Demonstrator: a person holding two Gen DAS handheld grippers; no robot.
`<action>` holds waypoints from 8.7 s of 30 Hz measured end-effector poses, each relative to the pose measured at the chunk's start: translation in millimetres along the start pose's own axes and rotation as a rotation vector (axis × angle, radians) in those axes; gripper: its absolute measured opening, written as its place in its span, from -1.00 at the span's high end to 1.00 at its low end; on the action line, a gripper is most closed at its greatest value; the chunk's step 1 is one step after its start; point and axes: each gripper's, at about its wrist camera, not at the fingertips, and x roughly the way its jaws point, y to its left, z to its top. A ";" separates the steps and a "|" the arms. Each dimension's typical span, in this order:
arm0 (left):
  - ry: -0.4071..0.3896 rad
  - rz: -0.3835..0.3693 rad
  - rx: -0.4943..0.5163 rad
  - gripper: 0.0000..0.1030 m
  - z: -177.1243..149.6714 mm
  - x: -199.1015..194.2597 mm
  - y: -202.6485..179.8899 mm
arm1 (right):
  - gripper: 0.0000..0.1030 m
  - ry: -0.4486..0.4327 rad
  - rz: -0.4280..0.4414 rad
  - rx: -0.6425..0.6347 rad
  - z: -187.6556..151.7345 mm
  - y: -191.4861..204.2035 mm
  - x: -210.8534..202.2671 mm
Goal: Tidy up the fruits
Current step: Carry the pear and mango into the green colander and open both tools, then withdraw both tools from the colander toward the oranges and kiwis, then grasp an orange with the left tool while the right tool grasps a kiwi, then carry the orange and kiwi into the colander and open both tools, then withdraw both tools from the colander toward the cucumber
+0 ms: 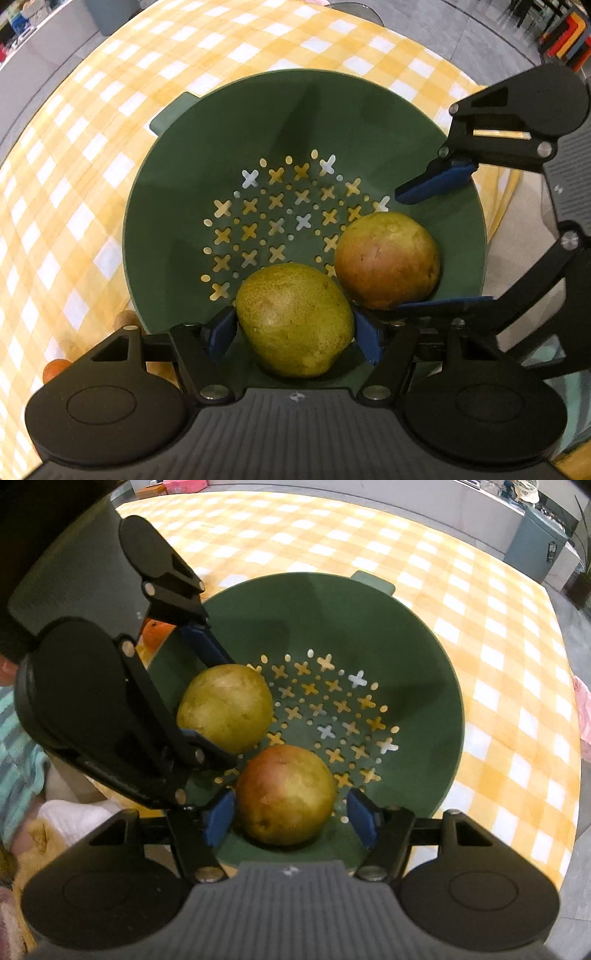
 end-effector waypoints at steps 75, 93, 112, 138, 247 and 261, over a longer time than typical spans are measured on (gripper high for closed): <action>-0.546 0.228 -0.437 -0.12 -212.6 -52.8 84.2 | 0.20 -0.495 -0.273 0.528 8.1 168.4 42.4; -0.501 0.206 -0.420 0.03 -195.0 -28.7 104.5 | 0.47 -0.456 -0.288 0.539 17.2 156.9 67.0; -0.522 0.181 -0.529 0.22 -206.4 -40.7 114.3 | 0.49 -0.447 -0.275 0.539 17.3 153.9 71.6; -0.581 0.160 -0.479 0.22 -195.9 -97.6 66.8 | 0.57 -0.626 -0.230 0.374 -1.0 177.7 -1.4; -0.546 0.253 -0.237 -0.51 -160.3 -135.6 4.2 | -0.35 -0.517 -0.378 0.385 -17.1 127.3 -60.8; -0.525 0.228 -0.365 -0.51 -231.4 -118.5 29.9 | -0.35 -0.535 -0.261 0.299 -12.8 197.9 -30.5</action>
